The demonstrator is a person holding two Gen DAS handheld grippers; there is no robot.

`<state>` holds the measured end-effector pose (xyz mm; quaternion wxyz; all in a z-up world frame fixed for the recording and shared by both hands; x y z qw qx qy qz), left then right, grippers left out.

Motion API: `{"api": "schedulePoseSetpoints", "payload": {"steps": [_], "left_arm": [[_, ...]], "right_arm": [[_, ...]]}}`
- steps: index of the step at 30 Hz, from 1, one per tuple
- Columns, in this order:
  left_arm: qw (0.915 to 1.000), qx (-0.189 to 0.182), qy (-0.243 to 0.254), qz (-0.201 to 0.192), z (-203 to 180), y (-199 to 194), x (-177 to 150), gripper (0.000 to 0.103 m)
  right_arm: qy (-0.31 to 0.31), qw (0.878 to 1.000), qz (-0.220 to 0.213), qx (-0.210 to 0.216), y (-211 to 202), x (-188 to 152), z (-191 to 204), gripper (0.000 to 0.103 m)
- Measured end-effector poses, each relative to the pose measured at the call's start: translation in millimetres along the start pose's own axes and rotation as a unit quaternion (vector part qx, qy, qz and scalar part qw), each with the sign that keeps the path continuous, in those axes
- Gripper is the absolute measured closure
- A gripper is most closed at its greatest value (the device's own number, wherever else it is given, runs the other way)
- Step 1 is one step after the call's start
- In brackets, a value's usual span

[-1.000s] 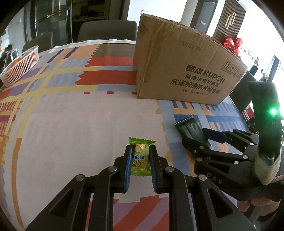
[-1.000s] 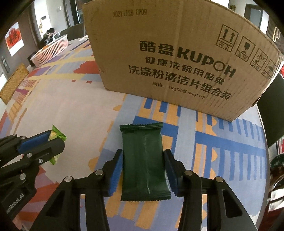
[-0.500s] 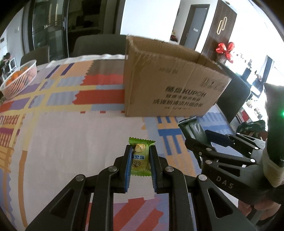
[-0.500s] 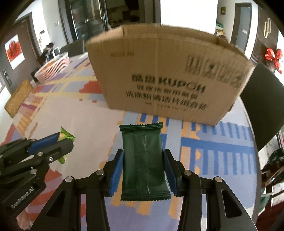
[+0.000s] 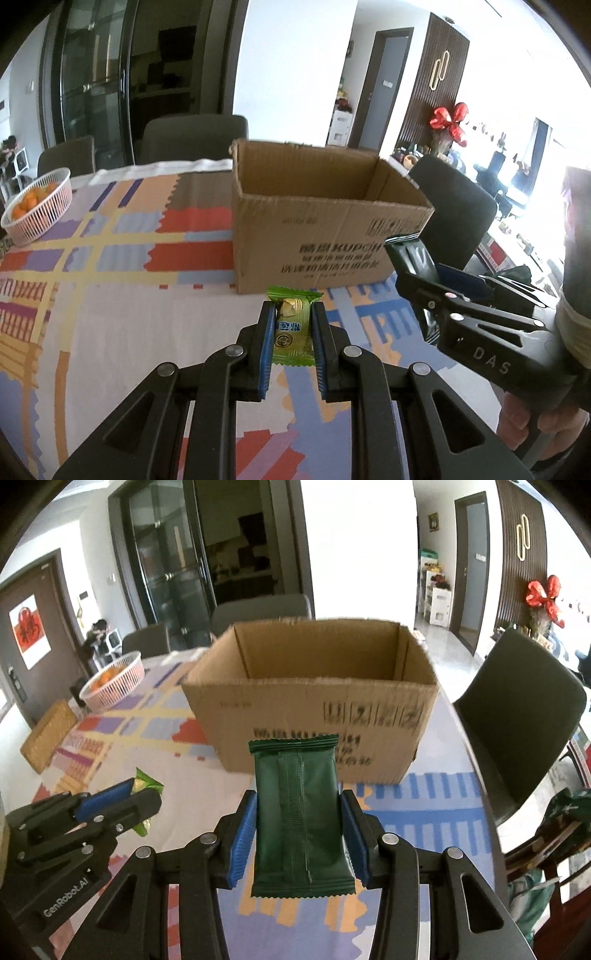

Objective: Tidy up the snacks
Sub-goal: 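Carry candy and green pack over the box and open both grippers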

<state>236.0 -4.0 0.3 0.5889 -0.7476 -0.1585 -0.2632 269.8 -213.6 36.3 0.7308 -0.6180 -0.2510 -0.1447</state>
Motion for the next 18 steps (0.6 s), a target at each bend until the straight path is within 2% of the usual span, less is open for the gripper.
{"api": "schedulePoseSetpoints", "payload": {"steps": [6, 18], "left_arm": [[0.9997, -0.005, 0.008, -0.021, -8, -13, 21, 0.083], [0.9983, 0.001, 0.03, -0.049, -20, -24, 71, 0.083]], "right_arm": [[0.008, 0.999, -0.031, 0.0, -23, 16, -7, 0.057], [0.012, 0.998, -0.066, -0.006, -41, 53, -18, 0.057]]}}
Point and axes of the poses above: each gripper's, at about its wrist camera, not at the fingertips, and y roughly the way its jaws point, z to its left, x to its top, the point moved 1 cm from there along y, roughly the way its jaws point, and after that the axes turned 11 degrees about z, right-handed, at the moved point
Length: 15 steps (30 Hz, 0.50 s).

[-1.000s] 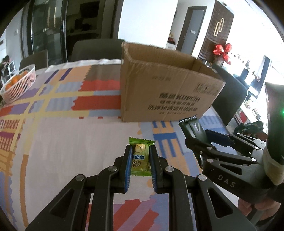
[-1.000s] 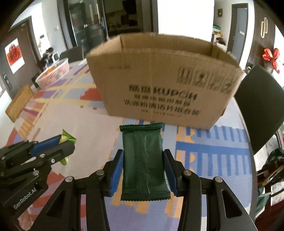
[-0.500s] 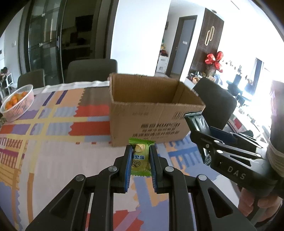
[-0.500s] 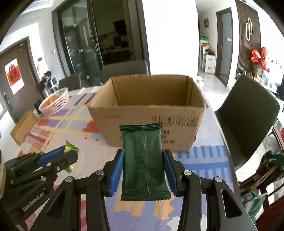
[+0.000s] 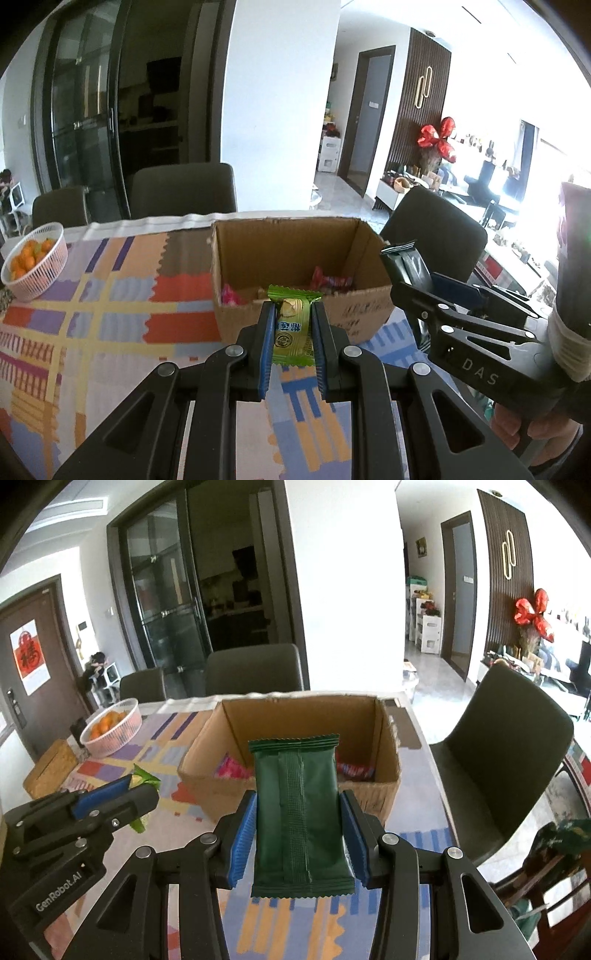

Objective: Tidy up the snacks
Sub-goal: 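Carry candy and green pack over the box and open both grippers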

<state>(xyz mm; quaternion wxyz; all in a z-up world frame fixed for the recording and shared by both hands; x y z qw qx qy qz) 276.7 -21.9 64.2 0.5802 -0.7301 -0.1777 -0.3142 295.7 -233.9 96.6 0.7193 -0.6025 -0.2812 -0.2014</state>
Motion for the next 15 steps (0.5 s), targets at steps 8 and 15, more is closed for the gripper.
{"api": "schedulePoseSetpoints", "payload": {"steps": [8, 15], "left_arm": [[1.0, 0.002, 0.003, 0.008, 3, 14, 34, 0.083], [0.9993, 0.002, -0.011, 0.034, 11, 36, 62, 0.083]], "right_arm": [[0.002, 1.0, 0.001, -0.004, 9, 32, -10, 0.057], [-0.007, 1.0, 0.023, -0.007, 27, 62, -14, 0.057]]}}
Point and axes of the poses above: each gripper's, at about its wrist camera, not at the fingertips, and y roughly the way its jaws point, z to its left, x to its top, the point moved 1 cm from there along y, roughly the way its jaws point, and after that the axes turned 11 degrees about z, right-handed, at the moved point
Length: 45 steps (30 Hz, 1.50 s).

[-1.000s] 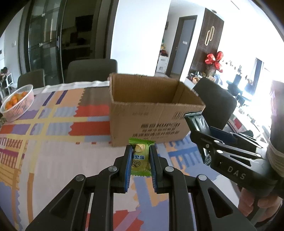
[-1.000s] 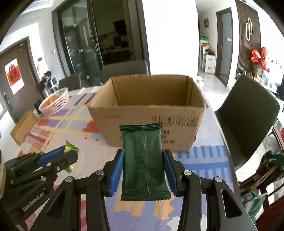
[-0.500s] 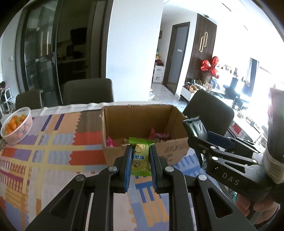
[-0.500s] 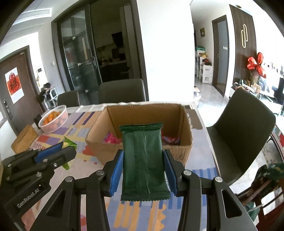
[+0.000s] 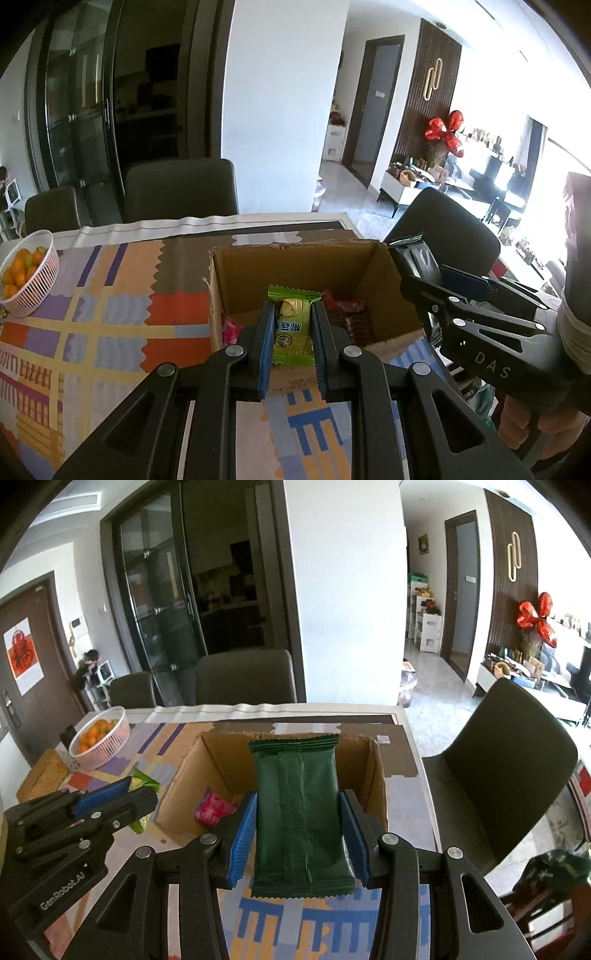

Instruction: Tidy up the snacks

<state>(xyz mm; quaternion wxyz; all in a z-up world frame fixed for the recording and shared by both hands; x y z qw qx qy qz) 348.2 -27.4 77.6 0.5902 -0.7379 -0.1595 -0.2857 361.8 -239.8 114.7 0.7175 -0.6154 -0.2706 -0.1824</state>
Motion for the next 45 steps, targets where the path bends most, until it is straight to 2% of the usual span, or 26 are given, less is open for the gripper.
{"api": "schedulePoseSetpoints", "payload": {"steps": [9, 14, 16, 20, 22, 24, 28, 33, 40, 45], "left_arm": [[0.9994, 0.02, 0.001, 0.028, 5, 33, 20, 0.083], [0.9982, 0.034, 0.001, 0.049, 9, 56, 26, 0.082], [0.9975, 0.039, -0.004, 0.059, 11, 63, 27, 0.067], [0.9972, 0.052, -0.001, 0.054, 15, 62, 21, 0.063], [0.997, 0.057, 0.0, 0.054, 17, 61, 17, 0.057], [0.9968, 0.061, 0.002, 0.052, 16, 57, 13, 0.057], [0.9958, 0.081, 0.009, 0.041, 14, 46, 2, 0.05], [0.9961, 0.085, 0.011, 0.018, 9, 20, -13, 0.041], [0.9948, 0.099, 0.013, -0.024, -2, -25, -49, 0.028], [0.9934, 0.104, 0.015, -0.044, -10, -50, -83, 0.019]], "right_arm": [[-0.015, 0.998, 0.051, -0.019, 41, 23, -7, 0.057], [-0.027, 0.996, 0.079, -0.045, 66, 30, -9, 0.057], [-0.03, 0.994, 0.089, -0.05, 73, 31, -9, 0.057], [-0.021, 0.993, 0.096, -0.062, 80, 29, -12, 0.05], [-0.019, 0.993, 0.097, -0.062, 78, 25, -14, 0.046], [-0.02, 0.993, 0.097, -0.064, 76, 21, -15, 0.045], [-0.019, 0.994, 0.091, -0.064, 66, 10, -16, 0.039], [-0.014, 0.996, 0.074, -0.057, 45, -3, -16, 0.034], [-0.008, 0.997, 0.021, -0.07, -5, -35, -9, 0.02], [-0.006, 0.997, -0.015, -0.081, -42, -66, -3, 0.016]]}}
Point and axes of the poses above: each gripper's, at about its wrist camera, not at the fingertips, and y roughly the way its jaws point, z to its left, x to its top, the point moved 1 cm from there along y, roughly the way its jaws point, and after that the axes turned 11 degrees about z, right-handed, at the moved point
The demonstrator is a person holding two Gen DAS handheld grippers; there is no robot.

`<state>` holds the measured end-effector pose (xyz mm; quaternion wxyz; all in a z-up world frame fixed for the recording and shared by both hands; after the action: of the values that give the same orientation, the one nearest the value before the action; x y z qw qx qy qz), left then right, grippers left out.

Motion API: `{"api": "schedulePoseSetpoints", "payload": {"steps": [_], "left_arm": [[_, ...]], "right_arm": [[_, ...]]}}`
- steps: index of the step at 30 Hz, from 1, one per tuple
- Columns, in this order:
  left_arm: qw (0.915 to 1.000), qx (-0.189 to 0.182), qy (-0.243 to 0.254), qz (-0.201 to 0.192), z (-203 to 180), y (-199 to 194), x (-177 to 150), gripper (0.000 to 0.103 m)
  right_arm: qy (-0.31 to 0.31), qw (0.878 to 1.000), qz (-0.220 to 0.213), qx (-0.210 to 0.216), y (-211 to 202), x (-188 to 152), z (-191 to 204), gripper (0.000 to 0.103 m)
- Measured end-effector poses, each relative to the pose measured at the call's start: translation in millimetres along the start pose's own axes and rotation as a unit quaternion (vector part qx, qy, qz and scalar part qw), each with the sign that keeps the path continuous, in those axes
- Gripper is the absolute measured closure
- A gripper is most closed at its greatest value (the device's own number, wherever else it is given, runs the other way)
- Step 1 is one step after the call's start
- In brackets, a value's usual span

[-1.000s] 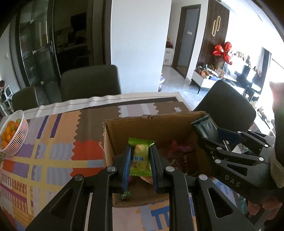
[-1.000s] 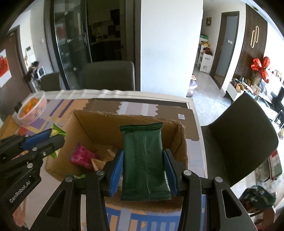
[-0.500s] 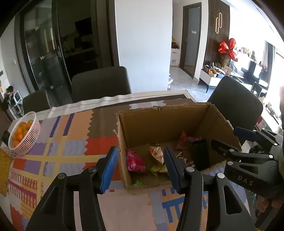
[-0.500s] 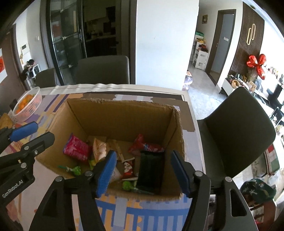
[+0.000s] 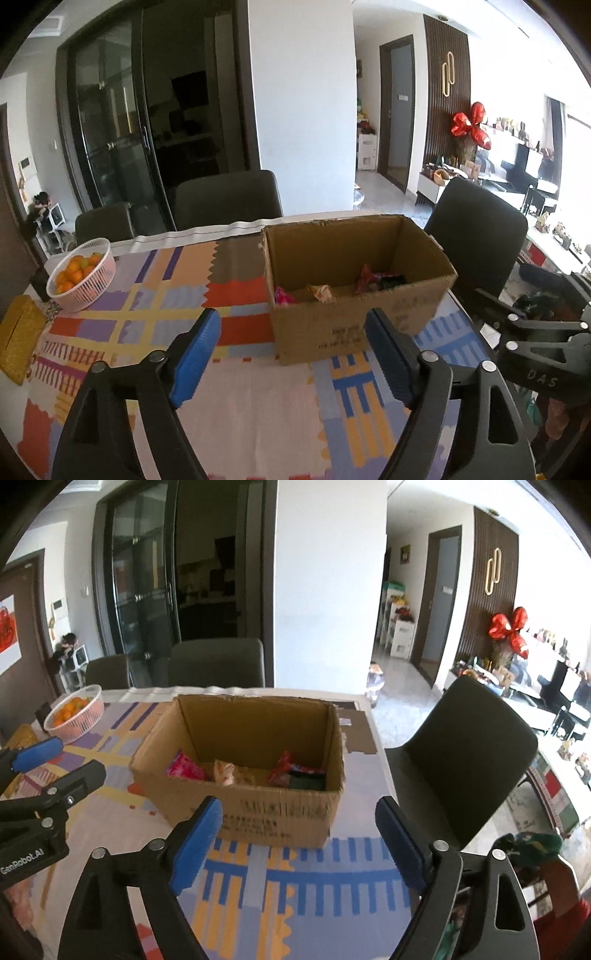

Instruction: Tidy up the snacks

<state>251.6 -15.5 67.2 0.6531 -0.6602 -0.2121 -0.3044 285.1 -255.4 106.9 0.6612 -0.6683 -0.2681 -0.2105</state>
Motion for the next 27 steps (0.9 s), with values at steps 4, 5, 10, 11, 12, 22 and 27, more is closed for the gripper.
{"api": "schedulePoseSetpoints", "payload": {"steps": [4, 5, 10, 11, 12, 22, 27], "left_arm": [[0.9999, -0.009, -0.008, -0.009, 0, -23, -27, 0.014], [0.9998, -0.011, -0.009, -0.01, 0, -27, -32, 0.014], [0.9997, -0.011, 0.0, -0.02, -6, -52, -67, 0.01], [0.9997, -0.011, 0.0, -0.021, -7, -56, -72, 0.009], [0.9997, -0.012, 0.001, -0.024, -8, -62, -79, 0.009], [0.9983, -0.004, 0.011, -0.057, -15, -102, -124, 0.002], [0.9981, -0.006, 0.009, -0.061, -13, -109, -139, 0.001]], "right_arm": [[0.002, 0.999, -0.027, -0.019, -27, -26, 3, 0.011], [0.002, 0.999, -0.033, -0.021, -34, -33, 4, 0.011], [0.008, 0.999, -0.048, -0.013, -63, -67, 6, 0.011], [0.009, 0.999, -0.05, -0.011, -67, -72, 7, 0.011], [0.009, 0.999, -0.052, -0.011, -72, -80, 8, 0.011], [0.017, 0.998, -0.062, -0.009, -101, -136, 9, 0.009], [0.02, 0.997, -0.074, -0.015, -117, -154, 12, 0.009]]}}
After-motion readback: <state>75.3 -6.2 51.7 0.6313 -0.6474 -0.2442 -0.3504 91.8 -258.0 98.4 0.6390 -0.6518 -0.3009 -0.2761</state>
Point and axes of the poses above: each gripper's, at about its wrist camera, not at the fingertips, and y roughly the way its jaws point, z to its left, x to its top, the point moved 1 cm from there along y, roughly the way its jaws point, and after that the axes turned 11 degrees about z, right-handed, at the moved point
